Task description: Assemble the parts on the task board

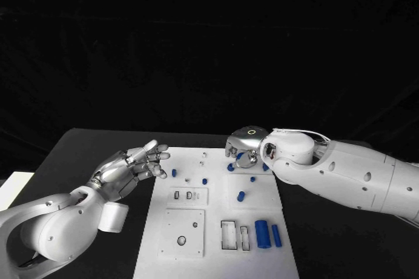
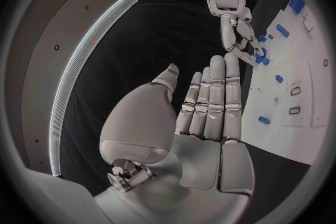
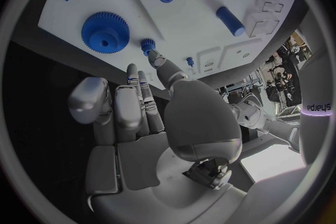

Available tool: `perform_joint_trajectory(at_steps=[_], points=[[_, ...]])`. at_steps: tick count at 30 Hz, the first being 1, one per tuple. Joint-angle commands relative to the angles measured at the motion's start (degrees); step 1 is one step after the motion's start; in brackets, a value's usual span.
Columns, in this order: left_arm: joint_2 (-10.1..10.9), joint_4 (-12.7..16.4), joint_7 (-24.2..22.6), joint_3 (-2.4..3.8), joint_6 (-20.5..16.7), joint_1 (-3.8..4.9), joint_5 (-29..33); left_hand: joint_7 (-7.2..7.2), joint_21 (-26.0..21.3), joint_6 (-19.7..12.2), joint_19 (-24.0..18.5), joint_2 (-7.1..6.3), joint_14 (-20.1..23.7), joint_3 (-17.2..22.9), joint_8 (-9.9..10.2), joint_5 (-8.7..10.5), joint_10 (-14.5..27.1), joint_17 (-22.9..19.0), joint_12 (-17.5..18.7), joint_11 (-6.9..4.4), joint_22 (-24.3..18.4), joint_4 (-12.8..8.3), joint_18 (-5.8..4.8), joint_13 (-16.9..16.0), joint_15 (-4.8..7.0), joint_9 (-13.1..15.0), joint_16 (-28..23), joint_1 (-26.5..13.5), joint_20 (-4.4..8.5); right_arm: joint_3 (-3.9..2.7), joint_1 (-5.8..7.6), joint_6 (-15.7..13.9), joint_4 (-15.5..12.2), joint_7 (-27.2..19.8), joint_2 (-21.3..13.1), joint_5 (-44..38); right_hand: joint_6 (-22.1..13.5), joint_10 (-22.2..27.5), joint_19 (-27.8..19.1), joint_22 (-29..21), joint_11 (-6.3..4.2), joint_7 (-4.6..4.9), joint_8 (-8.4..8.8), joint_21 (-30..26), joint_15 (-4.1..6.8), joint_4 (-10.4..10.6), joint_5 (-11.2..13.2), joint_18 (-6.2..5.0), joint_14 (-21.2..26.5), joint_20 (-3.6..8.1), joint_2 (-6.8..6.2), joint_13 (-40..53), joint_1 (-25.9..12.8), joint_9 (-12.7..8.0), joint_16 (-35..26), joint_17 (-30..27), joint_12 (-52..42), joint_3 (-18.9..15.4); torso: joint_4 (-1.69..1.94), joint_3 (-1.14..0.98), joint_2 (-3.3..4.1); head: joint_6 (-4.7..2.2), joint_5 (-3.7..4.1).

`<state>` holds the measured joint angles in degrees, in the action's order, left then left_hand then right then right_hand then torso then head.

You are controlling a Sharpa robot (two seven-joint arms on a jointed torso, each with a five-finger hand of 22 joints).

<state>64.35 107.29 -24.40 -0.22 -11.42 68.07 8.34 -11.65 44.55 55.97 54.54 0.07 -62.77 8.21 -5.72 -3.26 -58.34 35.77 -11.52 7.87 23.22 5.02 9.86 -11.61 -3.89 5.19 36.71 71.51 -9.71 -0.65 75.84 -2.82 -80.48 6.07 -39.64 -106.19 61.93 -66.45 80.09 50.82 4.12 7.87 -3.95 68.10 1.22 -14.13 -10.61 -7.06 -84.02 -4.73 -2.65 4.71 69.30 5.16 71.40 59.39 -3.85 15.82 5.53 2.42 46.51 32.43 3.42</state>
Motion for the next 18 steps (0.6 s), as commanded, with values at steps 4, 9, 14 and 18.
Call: perform_joint_trajectory(at_steps=[4,9,14,18], points=[[0.1,-0.2,-1.3,0.04,0.1,0.25,0.3,-0.11,-0.7,-0.5,0.3,0.41,-0.1,-0.1,0.2,0.09,0.3,-0.5,0.2,0.13,-0.6,-0.4,0.75,0.2,0.05,-0.1,-0.7,-0.4,-0.22,-0.02,-0.45,2.4,-0.5,-1.0,-0.3,-0.6,0.6,0.1,-0.3,0.1,0.38,0.02,0.18,0.2,-0.49,0.2,0.2,0.31,-2.1,-0.06,-0.17,0.0,0.3,0.1,0.3,0.2,0.1,0.4,-0.01,-0.01,0.6,-0.31,-0.18],[0.1,-0.3,-1.3,0.04,0.0,0.35,0.3,-0.14,-0.8,-0.6,0.3,0.44,-0.2,-0.1,0.3,0.08,0.3,-0.6,0.2,0.15,-0.7,-0.5,0.74,0.3,0.04,-0.1,-0.8,-0.4,-0.23,-0.02,-0.74,2.4,-0.3,-1.4,-0.1,-0.5,0.7,0.0,-0.4,0.2,0.37,0.0,0.17,0.3,-0.48,0.3,0.2,0.32,-2.1,-0.09,0.02,0.0,0.5,0.1,0.5,0.2,0.1,0.8,0.03,0.05,0.85,-0.47,-0.07],[0.1,-0.3,-1.3,0.04,-0.1,0.42,0.3,-0.17,-0.9,-0.6,0.4,0.46,-0.2,-0.1,0.3,0.08,0.3,-0.7,0.2,0.17,-0.8,-0.5,0.74,0.3,0.03,-0.1,-0.9,-0.4,-0.23,-0.02,-0.89,2.2,-0.2,-1.5,0.0,-0.4,1.0,-0.2,-0.5,0.3,0.33,-0.05,0.12,0.5,-0.47,0.6,0.2,0.3,-2.0,-0.11,0.63,-0.1,0.8,0.2,0.7,0.4,0.1,1.8,0.14,0.07,1.1,-0.46,-0.08],[0.1,-0.4,-1.2,0.03,-0.1,0.45,0.3,-0.18,-1.0,-0.6,0.4,0.47,-0.2,-0.1,0.3,0.08,0.3,-0.7,0.2,0.17,-0.8,-0.5,0.74,0.3,0.03,-0.1,-0.9,-0.4,-0.24,-0.02,-0.95,2.4,-0.1,-1.4,0.1,-0.4,1.5,-0.6,-0.6,0.5,0.24,-0.17,0.06,0.7,-0.4,1.0,1.0,0.29,-1.9,-0.11,1.4,-0.2,0.9,0.3,1.0,0.6,0.1,3.1,0.16,0.13,1.17,-0.54,-0.03]])
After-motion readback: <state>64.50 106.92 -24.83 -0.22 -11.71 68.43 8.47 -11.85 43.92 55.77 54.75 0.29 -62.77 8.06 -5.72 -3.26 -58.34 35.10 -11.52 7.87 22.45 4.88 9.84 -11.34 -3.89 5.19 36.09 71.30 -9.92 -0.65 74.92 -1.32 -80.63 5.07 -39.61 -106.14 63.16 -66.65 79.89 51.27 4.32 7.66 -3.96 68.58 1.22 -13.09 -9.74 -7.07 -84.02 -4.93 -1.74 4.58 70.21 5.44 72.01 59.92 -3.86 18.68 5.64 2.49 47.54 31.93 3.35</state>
